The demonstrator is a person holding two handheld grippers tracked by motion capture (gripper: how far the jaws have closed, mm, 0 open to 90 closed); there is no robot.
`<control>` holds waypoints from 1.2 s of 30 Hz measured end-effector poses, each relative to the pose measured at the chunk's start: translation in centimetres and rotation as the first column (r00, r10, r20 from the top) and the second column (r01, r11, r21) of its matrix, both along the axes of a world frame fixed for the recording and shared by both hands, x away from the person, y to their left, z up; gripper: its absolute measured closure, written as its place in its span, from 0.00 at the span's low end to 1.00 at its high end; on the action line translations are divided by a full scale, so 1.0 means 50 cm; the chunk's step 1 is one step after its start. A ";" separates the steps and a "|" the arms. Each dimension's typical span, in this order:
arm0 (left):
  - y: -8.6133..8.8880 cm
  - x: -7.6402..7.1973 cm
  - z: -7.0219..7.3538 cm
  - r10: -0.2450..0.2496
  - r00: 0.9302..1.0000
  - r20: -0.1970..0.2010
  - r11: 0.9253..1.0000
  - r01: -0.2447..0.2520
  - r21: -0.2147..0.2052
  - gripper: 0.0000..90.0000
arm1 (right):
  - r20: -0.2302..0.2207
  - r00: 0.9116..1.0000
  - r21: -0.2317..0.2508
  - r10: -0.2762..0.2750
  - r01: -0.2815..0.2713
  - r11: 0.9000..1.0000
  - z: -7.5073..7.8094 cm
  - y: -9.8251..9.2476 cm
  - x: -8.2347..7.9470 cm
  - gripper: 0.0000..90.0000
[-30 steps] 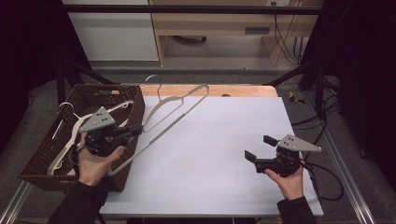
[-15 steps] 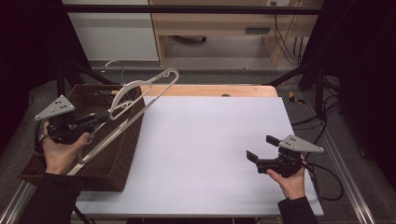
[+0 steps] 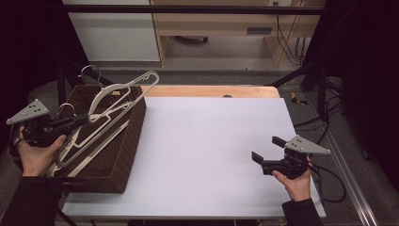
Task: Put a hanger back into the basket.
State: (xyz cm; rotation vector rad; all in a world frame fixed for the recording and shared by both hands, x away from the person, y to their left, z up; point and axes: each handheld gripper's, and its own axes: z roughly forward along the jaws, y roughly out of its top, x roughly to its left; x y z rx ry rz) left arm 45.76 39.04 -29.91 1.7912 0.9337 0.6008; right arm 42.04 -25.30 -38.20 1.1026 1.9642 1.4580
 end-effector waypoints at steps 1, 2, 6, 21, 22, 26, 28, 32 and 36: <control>0.009 -0.001 -0.003 0.005 1.000 -0.002 1.000 -0.005 -0.001 0.97 | -0.001 1.000 -0.004 0.002 -0.002 1.000 0.000 -0.002 0.000 0.03; 0.016 -0.002 -0.006 0.012 1.000 -0.001 1.000 -0.012 -0.007 0.96 | 0.000 1.000 0.000 -0.002 0.002 1.000 0.000 -0.002 0.000 0.03; 0.046 -0.007 -0.014 0.029 1.000 -0.004 0.999 -0.029 -0.022 0.97 | -0.001 1.000 -0.004 -0.008 0.008 1.000 -0.002 -0.004 0.001 0.03; 0.111 -0.021 -0.037 0.060 0.997 -0.044 0.998 -0.061 -0.015 0.97 | -0.008 1.000 -0.005 -0.016 0.016 1.000 -0.004 -0.007 0.002 0.03; 0.108 -0.018 -0.038 0.058 0.997 -0.049 0.998 -0.059 -0.005 0.97 | -0.007 1.000 -0.005 -0.015 0.015 1.000 -0.004 -0.007 0.002 0.03; 0.106 -0.012 -0.041 0.049 0.997 -0.055 0.999 -0.049 -0.002 0.97 | -0.008 1.000 -0.010 -0.010 0.010 1.000 -0.003 -0.009 0.001 0.03; 0.112 -0.012 -0.042 0.052 0.997 -0.052 0.999 -0.052 -0.004 0.97 | -0.008 1.000 -0.005 -0.014 0.014 1.000 -0.004 -0.008 0.002 0.03; 0.119 -0.007 -0.041 0.046 0.998 -0.052 0.999 -0.046 -0.001 0.97 | -0.009 1.000 -0.018 -0.005 0.005 1.000 -0.005 -0.008 0.002 0.03; 0.138 0.000 -0.038 0.047 0.996 -0.073 0.999 -0.046 0.014 0.97 | -0.011 1.000 -0.016 -0.008 0.008 1.000 -0.007 -0.007 0.004 0.03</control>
